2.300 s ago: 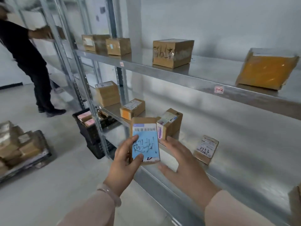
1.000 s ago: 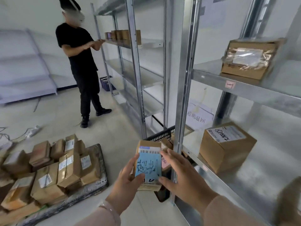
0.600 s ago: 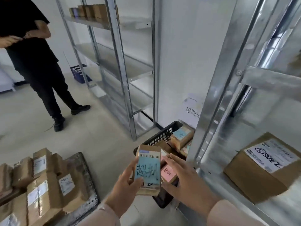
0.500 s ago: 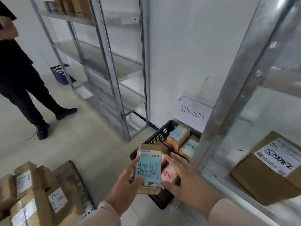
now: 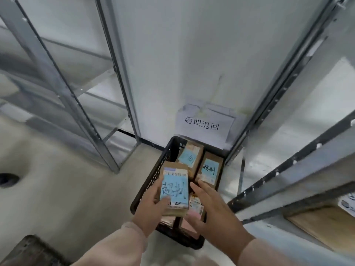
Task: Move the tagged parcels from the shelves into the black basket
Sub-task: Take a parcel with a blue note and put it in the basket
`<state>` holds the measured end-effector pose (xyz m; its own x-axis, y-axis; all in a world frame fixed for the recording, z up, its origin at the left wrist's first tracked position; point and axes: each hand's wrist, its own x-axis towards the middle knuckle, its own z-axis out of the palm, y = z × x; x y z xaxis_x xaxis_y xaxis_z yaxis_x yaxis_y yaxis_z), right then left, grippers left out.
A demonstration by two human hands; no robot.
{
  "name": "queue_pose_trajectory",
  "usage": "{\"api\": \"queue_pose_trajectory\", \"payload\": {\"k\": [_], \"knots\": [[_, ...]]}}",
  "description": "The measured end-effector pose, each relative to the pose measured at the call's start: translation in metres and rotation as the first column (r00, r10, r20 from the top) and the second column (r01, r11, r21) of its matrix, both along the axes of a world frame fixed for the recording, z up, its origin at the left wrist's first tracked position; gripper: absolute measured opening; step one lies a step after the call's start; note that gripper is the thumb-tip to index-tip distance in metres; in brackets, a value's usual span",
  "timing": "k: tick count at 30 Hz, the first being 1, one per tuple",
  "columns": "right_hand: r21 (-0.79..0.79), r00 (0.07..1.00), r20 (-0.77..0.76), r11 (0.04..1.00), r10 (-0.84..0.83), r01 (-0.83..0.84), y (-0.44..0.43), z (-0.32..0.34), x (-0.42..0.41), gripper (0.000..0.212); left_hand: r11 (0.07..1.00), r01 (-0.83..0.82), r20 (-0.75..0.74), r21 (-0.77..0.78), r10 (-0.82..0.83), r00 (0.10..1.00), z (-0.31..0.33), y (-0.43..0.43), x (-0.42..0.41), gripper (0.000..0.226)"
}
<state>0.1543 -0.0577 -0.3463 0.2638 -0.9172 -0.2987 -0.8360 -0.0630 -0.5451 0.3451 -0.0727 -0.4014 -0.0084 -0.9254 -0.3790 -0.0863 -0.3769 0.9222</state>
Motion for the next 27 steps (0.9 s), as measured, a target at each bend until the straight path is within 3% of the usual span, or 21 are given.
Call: {"api": "queue_pose_trajectory", "payload": {"k": [7,15,21,27], "knots": [[0.082,0.996,-0.029,0.993,-0.08,0.082,-0.053,-0.025,0.013,0.078,0.993,0.03,0.086,0.116,-0.04,0.995,-0.052,-0.066,0.032,0.055],[0.25,0.951,-0.132,0.919,-0.279,0.304,-0.091,-0.082,0.024,0.074,0.951,0.212,0.239,0.228,-0.265,0.934,-0.139,-0.155,0.065,0.056],[0.275,0.877,-0.169,0.833,-0.449,0.48,-0.107,-0.13,0.032,0.072,0.886,0.338,0.257,0.318,-0.424,0.869,-0.216,-0.204,0.07,0.063],[0.283,0.837,-0.15,0.788,-0.526,0.547,-0.104,-0.153,0.041,0.071,0.855,0.394,0.266,0.336,-0.488,0.831,-0.259,-0.213,0.061,0.067]]}}
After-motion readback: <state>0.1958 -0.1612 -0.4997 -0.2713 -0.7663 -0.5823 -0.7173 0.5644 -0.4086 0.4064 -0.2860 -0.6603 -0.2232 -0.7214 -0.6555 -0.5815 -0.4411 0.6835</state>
